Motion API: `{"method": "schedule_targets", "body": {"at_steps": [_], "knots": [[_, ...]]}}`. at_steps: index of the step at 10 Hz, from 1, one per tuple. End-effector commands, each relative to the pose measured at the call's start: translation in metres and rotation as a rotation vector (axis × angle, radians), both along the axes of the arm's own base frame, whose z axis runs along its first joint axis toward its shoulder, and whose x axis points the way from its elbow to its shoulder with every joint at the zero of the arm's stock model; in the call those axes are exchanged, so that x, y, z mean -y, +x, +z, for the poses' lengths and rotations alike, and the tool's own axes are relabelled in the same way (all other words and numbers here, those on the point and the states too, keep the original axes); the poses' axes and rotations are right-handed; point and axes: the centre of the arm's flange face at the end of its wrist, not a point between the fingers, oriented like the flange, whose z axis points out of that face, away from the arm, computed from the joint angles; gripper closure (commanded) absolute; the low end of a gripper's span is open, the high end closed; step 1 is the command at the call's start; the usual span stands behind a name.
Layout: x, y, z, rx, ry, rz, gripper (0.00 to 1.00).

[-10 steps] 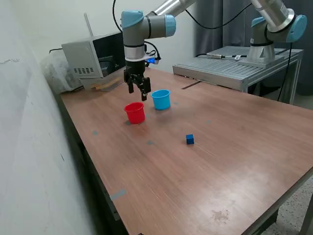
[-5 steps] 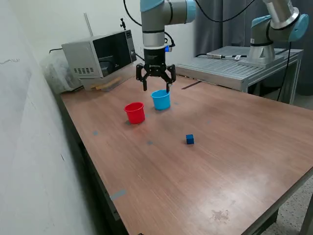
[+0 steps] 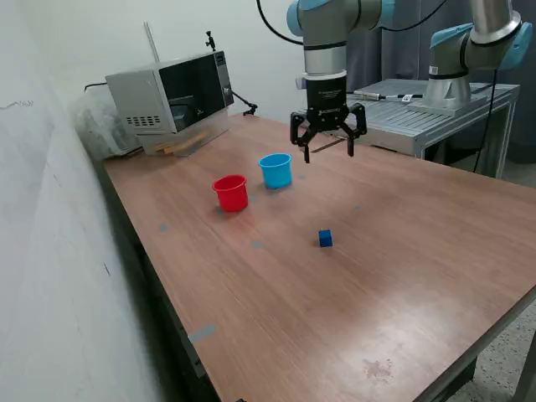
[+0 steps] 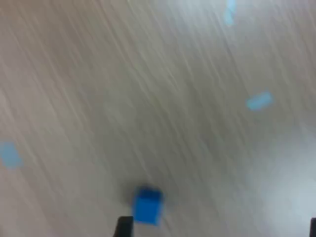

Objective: Place red objects in the red bin, and blue objects in the blue bin.

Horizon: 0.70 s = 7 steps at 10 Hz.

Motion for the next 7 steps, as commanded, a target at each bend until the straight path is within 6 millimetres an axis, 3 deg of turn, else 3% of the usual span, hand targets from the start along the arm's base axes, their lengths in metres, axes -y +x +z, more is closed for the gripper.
{"method": "schedule_targets", "body": {"at_steps": [1,2,3,6,7], "knots": [[0.071,0.024,-0.021,0.023,-0.120,0.113,0.00],[0.079,0.024,-0.043,0.052,-0.130,0.117,0.00],[0.083,0.009,-0.062,0.055,-0.144,0.116,0.00],[0.059,-0.041,-0.111,0.066,-0.154,0.069,0.00],[0.054,-0.046,-0.113,0.064,-0.184,0.058,0.00]]}}
